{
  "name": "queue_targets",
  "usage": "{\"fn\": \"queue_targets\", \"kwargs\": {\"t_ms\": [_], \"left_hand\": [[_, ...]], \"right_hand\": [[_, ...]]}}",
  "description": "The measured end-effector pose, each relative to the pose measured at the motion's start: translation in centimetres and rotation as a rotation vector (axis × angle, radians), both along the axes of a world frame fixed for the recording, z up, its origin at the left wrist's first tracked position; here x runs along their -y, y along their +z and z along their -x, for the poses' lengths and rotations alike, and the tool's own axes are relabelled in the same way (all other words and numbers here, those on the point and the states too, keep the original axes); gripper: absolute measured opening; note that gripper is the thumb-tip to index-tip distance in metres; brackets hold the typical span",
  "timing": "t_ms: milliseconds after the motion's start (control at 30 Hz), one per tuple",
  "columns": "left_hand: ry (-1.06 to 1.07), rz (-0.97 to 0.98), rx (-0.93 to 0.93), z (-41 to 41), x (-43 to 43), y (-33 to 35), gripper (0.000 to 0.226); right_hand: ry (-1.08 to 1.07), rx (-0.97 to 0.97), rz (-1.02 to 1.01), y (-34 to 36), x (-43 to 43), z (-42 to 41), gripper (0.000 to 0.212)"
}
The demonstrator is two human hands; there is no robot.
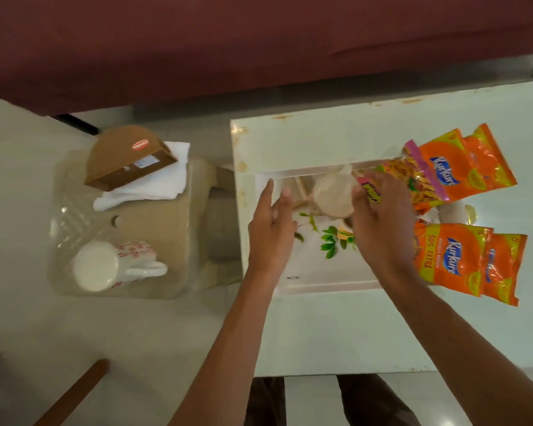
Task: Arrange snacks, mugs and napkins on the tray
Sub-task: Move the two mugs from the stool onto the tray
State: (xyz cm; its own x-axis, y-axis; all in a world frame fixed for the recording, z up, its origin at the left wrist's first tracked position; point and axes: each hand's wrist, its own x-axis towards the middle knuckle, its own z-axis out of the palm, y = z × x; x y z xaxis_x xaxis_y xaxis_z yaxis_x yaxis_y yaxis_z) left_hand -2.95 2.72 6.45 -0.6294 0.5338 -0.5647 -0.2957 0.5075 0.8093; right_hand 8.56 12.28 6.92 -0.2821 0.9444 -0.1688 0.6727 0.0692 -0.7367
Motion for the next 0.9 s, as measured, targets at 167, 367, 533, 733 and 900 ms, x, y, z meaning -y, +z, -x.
{"fn": "queue_targets", "kwargs": {"t_ms": [167,367,533,733,900], "left_hand": [[0.103,0.019,-0.471,3.5,10.6,5.3,0.049],[0.639,0.118,-0.670,7.5,20.4,5.4,0.039],[0.782,0.097,-0.246,10.7,22.3,3.6,0.037],[0.741,-0.032,0.021,12.6,21.5,2.0,0.034],[0.740,-0.022,-0.055,12.6,21.8,1.4,0.030]], "right_hand": [[0.111,-0.271,0.150,4.0,5.1,4.2,0.020],[0.415,-0.266,0.574,3.7,12.8,12.4,0.022],[0.724,-0.167,0.542,2.9,17.1,18.8,0.045],[0.894,0.042,0.514,2.0,18.8,22.2,0.056],[0.807,0.033,0.448,2.1,19.0,22.0,0.045]]}}
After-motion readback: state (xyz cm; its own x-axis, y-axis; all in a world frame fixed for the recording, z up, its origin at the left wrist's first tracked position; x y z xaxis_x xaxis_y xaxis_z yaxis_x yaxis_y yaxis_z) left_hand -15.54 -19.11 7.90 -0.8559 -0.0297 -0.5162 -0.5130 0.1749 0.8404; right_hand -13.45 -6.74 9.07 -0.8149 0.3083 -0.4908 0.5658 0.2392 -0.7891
